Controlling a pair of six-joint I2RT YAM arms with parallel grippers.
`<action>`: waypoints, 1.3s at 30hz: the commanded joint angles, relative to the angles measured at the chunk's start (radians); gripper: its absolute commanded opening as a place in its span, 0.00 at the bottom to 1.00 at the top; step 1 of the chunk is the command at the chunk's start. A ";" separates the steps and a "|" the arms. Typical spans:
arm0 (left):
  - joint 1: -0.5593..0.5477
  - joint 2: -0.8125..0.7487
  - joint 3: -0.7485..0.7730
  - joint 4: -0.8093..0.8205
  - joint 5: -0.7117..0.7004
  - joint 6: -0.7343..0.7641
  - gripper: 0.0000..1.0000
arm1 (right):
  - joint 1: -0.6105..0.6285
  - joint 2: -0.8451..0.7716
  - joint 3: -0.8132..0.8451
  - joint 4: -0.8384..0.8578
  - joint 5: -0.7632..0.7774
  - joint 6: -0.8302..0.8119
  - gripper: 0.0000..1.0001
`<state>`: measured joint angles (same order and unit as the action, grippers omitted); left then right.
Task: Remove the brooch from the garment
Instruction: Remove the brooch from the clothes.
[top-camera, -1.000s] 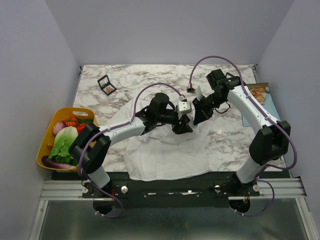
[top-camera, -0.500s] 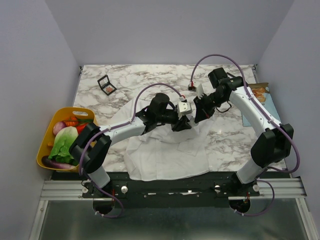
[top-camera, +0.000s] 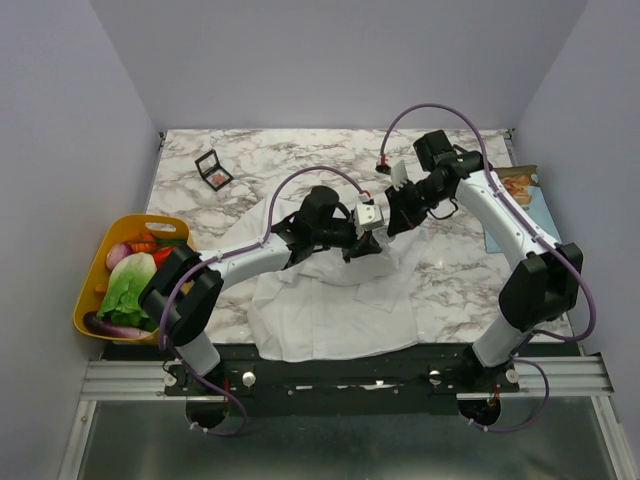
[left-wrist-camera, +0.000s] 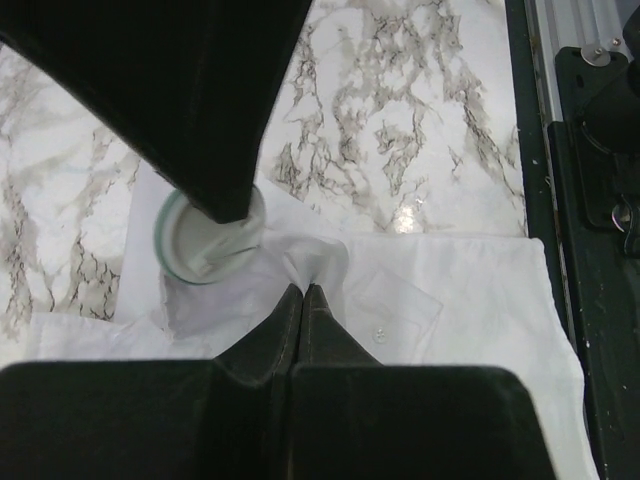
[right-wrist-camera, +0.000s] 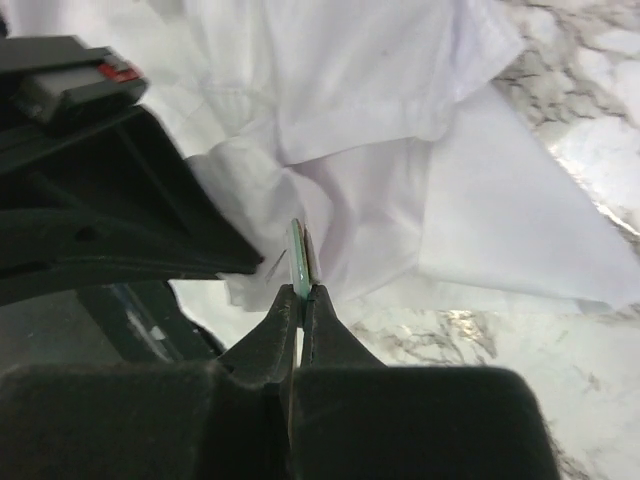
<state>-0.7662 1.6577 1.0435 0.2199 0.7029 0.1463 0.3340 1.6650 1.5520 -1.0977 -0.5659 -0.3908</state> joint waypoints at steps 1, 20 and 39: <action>-0.004 0.014 0.012 -0.024 0.024 -0.004 0.00 | -0.007 0.028 0.042 0.124 0.081 0.046 0.01; 0.198 -0.047 0.016 0.001 -0.111 -0.037 0.42 | -0.049 -0.076 -0.007 0.114 0.060 0.015 0.01; 0.153 -0.208 0.285 -0.626 0.265 0.320 0.66 | -0.052 -0.198 -0.006 -0.226 -0.431 -0.330 0.01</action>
<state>-0.5861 1.4895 1.3319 -0.2382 0.8539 0.3912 0.2802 1.5047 1.5551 -1.2289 -0.8623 -0.6209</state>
